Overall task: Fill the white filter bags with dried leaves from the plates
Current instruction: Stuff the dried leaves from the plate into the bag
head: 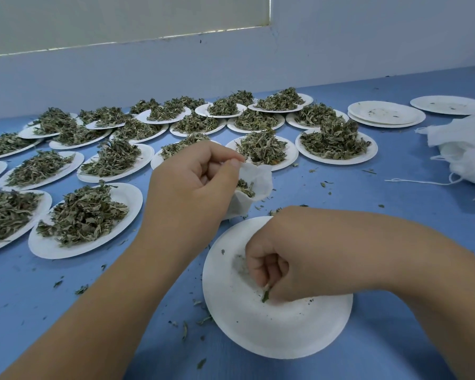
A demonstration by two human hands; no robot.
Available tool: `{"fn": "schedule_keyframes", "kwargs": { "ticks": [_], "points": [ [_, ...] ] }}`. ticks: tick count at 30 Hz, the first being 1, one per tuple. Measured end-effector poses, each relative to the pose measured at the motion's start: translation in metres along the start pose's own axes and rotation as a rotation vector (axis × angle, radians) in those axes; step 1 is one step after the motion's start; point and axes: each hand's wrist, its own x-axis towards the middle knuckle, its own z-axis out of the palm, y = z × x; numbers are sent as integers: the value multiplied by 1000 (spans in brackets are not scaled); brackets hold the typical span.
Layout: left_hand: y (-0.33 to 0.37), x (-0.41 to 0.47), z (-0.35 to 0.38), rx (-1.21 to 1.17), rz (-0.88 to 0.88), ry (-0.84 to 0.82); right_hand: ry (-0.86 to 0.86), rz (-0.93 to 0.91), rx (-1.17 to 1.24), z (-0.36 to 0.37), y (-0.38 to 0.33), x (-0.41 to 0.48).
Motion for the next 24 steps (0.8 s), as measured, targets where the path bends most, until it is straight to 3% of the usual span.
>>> {"fn": "schedule_keyframes", "kwargs": {
  "ticks": [17, 22, 24],
  "points": [
    [2, -1, -1, 11, -1, -17, -12, -26, -72, 9, -4, 2],
    [3, 0, 0, -2, -12, -9, 62, -40, 210, -18, 9, -5],
    [3, -1, 0, -11, -10, -14, 169, -69, 351, -29, 16, -8]
  ]
}}
